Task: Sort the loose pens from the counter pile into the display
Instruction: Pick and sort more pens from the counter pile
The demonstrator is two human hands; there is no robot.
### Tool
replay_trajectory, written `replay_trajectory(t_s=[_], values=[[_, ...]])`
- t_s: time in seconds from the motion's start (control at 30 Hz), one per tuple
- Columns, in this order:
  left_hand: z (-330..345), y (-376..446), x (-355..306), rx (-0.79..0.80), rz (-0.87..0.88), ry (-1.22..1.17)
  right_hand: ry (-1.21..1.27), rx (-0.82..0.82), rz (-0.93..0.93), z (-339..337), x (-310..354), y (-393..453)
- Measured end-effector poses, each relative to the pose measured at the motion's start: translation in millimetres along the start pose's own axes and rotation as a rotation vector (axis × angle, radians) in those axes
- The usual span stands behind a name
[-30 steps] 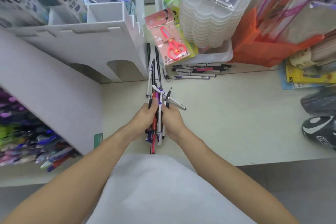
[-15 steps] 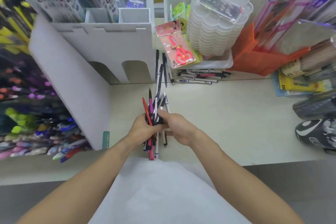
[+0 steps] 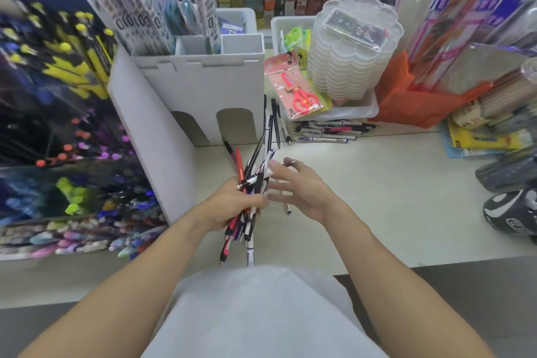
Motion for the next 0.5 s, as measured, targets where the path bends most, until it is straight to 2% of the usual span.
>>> replay_trajectory(t_s=[0.07,0.17,0.27,0.4,0.5], values=[[9,0,-14,0.071,-0.001,-0.054,0.191,-0.017,-0.134,2,16,0],[19,0,-17,0.096,-0.008,-0.112,0.277,-0.085,-0.302,2,37,-6],[25,-12,0,0.088,-0.041,-0.164,0.089,-0.135,-0.351,9,37,-12],[28,-41,35,0.096,-0.154,-0.199,-0.132,-0.172,-0.3,16,4,-7],[20,-48,47,0.047,-0.178,-0.199,-0.361,-0.285,-0.379,17,-8,-12]])
Point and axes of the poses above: each hand's wrist, its own y-axis towards the middle knuckle, its own z-axis out of the palm, x = y × z, the point moved 8 cm from there along y, towards the middle knuckle, and after that the axes turned 15 degrees about z, right-handed, at the moved point
